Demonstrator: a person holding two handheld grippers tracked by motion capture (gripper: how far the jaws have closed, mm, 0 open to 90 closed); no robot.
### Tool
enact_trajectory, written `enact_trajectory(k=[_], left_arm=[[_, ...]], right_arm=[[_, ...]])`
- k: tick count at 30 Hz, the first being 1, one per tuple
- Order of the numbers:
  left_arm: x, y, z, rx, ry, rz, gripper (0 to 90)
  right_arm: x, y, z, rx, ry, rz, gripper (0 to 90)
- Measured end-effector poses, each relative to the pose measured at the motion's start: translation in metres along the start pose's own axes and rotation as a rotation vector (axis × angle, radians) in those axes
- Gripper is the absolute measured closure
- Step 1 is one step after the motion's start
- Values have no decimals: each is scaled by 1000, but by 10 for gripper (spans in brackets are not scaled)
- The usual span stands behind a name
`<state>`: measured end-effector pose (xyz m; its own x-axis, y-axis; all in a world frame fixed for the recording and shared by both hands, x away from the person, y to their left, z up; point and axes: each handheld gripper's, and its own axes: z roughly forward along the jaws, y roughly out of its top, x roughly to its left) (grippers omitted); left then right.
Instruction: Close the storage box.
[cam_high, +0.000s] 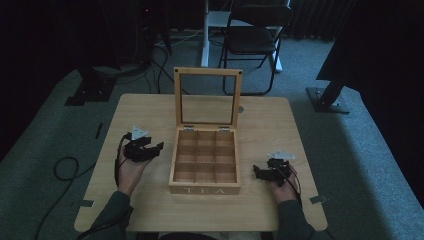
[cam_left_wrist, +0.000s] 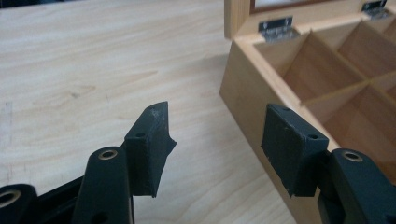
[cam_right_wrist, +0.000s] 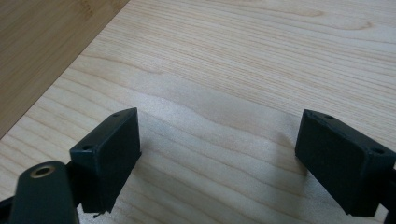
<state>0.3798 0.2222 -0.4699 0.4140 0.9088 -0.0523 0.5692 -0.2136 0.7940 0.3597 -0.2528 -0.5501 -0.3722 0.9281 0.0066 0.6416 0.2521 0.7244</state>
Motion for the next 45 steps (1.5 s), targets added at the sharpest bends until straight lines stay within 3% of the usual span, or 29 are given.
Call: enact_trajectory(k=[9,15,26,45], left_arm=[[3,18,-1,-28,-5,10,415],[4,28,-1,-47,-16,-6,415],[0,55,0,-61,-20,59,411],[0,81,10,-87,-12,90,406]], right_arm=[[0,0,0,0,0,1,137],[0,0,0,0,0,1,137],[0,0,0,-1,-1,-2,137],[0,0,0,-1,-2,2,138]])
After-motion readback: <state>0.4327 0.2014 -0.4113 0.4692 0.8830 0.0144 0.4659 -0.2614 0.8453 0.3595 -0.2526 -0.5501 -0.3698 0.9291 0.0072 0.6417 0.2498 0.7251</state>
